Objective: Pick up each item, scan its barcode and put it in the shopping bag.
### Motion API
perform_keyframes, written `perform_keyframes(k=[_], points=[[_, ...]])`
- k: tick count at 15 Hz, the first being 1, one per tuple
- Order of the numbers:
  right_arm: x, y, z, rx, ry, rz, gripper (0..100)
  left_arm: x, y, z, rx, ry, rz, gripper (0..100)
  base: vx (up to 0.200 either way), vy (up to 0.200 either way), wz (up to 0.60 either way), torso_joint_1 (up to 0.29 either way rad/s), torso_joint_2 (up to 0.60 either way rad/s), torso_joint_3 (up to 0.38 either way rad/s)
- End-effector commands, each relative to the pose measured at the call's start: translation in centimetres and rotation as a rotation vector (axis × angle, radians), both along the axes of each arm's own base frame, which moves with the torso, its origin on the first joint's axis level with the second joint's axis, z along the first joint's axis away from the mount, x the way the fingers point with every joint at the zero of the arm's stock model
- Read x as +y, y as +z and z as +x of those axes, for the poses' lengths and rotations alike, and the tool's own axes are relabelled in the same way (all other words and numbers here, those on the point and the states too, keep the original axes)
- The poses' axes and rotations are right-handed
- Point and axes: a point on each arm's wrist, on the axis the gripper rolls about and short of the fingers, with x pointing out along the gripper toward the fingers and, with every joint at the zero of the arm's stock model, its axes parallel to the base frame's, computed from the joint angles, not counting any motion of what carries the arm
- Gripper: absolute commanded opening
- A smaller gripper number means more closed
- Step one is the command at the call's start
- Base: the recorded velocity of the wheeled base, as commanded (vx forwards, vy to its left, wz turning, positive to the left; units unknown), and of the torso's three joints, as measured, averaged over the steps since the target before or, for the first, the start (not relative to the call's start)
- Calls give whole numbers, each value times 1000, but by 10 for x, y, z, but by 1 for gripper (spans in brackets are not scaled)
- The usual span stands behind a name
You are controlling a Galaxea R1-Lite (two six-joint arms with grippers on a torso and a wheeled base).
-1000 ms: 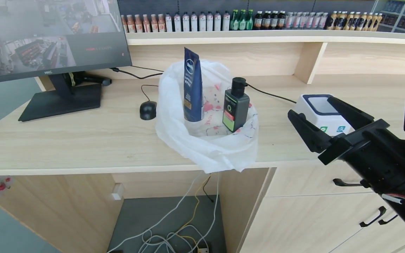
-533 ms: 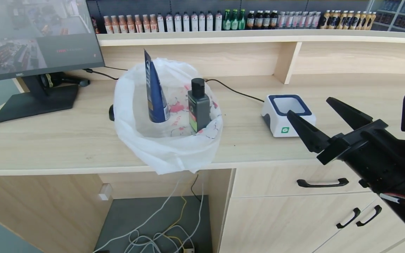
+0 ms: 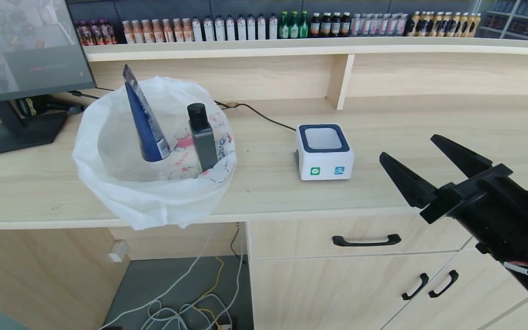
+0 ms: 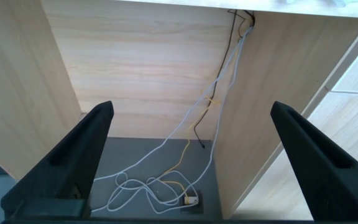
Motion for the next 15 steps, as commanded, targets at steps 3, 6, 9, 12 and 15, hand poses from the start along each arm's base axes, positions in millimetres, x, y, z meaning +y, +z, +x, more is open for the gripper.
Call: perform_keyframes(k=[3,6,9,12,15], points=[[-45,-20,-79,35,-26,-11,100,0,0,0,-1,0,1,100,0,-200,0,2,5,2],[-64,-42,-113,236,-26,-113,100,0,0,0,-1,0,4,100,0,0,0,0,0,0],[-90,-83,-161,424,14,-246,100,0,0,0,-1,0,4,100,0,0,0,0,0,0],[-109,-113,-192,446,21,-277,100,0,0,0,-1,0,4,100,0,0,0,0,0,0],[-111,-112,-197,421,-13,-228,100,0,0,0,-1,0,4,100,0,0,0,0,0,0]])
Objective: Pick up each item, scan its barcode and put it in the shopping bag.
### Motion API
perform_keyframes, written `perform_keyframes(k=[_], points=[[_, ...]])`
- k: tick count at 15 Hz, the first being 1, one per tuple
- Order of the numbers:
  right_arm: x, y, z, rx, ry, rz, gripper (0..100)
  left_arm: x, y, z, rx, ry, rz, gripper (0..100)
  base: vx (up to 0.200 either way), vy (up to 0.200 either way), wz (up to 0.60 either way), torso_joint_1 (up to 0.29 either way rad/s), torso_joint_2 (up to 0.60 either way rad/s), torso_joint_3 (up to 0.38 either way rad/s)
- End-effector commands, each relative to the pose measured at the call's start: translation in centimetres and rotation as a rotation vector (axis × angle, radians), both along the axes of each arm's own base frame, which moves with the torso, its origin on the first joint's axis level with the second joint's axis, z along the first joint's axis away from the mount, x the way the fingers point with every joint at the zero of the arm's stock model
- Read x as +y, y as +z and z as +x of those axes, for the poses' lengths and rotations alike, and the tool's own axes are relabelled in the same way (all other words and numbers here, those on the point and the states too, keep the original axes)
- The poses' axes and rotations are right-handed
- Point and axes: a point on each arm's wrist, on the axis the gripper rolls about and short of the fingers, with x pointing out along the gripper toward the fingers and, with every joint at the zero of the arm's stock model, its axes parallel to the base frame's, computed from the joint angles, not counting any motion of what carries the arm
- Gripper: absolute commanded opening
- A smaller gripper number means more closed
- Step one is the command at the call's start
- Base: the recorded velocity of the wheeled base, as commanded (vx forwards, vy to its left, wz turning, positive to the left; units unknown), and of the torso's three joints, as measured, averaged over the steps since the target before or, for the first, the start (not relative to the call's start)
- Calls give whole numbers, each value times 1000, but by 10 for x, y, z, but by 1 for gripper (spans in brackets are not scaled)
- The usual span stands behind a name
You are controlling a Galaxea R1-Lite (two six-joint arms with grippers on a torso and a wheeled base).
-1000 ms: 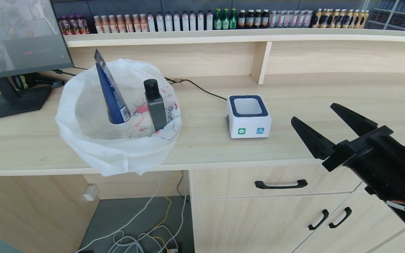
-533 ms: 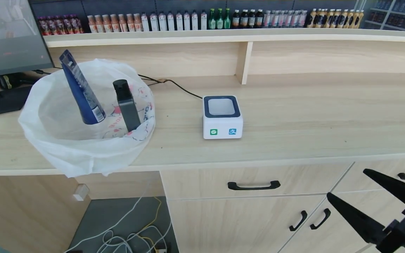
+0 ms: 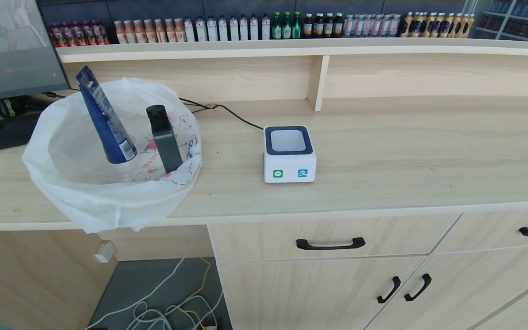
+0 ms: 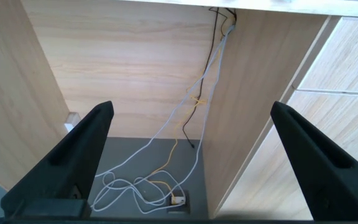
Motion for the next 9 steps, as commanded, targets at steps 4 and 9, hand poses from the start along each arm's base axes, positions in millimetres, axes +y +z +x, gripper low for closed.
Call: perform_keyframes(k=[4,9], points=[[-1,0,-8,-45,-465,68,100,0,0,0,-1,1,0,100,0,0,0,0,0,0],[1,-8,-21,-204,-528,106,100,0,0,0,-1,1,0,100,0,0,0,0,0,0]])
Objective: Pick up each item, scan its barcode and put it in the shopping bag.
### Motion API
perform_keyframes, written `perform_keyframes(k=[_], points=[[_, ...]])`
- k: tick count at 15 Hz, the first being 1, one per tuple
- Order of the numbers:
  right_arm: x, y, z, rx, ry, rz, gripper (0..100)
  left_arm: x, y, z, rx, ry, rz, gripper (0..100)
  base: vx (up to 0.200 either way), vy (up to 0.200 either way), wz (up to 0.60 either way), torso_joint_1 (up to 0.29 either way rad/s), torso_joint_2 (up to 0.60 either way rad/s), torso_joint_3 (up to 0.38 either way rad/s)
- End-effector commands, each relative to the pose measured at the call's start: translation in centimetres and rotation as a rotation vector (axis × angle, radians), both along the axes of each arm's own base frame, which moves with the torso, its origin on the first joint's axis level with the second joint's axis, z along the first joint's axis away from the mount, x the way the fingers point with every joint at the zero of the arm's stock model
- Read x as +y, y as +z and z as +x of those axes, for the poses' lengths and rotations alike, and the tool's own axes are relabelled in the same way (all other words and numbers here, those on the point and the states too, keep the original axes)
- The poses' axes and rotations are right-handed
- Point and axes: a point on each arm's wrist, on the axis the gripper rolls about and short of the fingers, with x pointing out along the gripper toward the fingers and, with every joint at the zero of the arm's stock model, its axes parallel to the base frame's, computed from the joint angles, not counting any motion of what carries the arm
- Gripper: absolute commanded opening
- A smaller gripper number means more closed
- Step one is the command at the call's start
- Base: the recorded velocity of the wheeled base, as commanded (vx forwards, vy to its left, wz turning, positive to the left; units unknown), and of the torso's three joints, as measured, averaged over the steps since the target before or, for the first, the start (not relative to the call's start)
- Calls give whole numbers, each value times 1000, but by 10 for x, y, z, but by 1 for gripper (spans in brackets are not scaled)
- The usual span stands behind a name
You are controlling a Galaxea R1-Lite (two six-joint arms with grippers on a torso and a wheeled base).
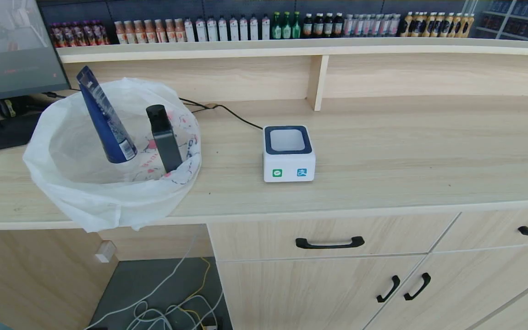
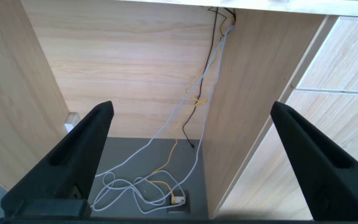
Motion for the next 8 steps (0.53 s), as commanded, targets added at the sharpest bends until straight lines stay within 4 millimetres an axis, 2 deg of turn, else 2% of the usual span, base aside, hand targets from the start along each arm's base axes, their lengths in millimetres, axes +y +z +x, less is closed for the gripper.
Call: perform_keyframes(k=[1,8], points=[[0,-4,-11,-145,33,4,100,0,0,0,-1,0,0,100,0,0,0,0,0,0],[0,-4,-11,-143,27,21,100,0,0,0,-1,0,-2,100,0,0,0,0,0,0]])
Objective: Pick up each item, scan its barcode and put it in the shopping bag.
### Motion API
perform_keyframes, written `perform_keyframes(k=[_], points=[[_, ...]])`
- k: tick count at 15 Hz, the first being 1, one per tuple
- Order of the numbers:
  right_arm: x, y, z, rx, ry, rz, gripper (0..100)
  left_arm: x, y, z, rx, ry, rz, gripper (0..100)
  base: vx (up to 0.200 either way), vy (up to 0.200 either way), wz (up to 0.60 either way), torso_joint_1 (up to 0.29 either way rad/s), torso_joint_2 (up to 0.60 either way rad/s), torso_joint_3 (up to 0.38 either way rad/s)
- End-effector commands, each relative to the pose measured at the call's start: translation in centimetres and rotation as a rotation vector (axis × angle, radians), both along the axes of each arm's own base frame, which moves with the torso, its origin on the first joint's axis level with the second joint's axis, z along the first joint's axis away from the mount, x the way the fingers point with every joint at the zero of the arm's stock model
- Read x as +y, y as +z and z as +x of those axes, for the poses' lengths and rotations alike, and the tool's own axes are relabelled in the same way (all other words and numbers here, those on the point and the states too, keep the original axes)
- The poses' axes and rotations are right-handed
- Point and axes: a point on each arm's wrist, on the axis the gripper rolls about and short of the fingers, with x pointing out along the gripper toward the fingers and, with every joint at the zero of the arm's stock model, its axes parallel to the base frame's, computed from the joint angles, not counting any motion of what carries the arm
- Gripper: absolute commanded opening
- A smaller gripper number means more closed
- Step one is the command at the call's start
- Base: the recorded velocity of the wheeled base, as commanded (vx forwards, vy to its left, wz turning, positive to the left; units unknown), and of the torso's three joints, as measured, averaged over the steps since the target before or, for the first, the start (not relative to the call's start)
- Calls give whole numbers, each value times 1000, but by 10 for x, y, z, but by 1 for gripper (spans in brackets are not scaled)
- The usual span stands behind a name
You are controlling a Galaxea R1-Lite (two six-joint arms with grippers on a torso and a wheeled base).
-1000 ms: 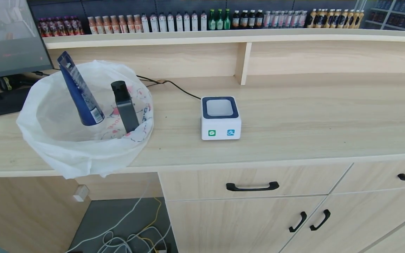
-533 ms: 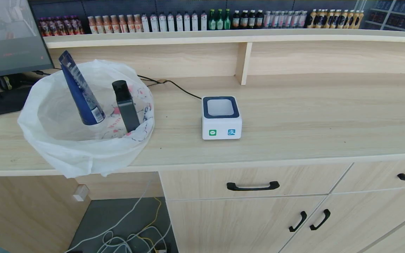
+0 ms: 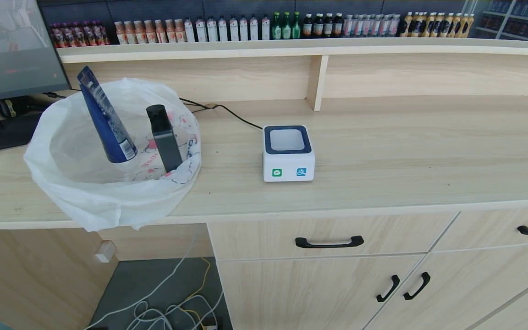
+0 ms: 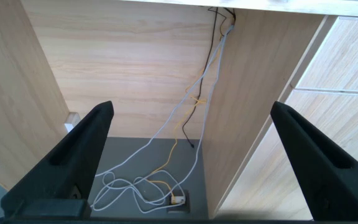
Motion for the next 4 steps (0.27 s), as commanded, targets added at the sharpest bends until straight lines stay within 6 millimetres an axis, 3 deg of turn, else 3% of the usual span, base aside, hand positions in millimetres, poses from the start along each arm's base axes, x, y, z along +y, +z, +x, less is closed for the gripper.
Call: perform_keyframes(k=[1,4], points=[[0,0,0,-1,0,0,100,0,0,0,-1,0,-1,100,0,0,0,0,0,0],[0,0,0,-1,0,-2,100,0,0,0,-1,0,0,100,0,0,0,0,0,0]])
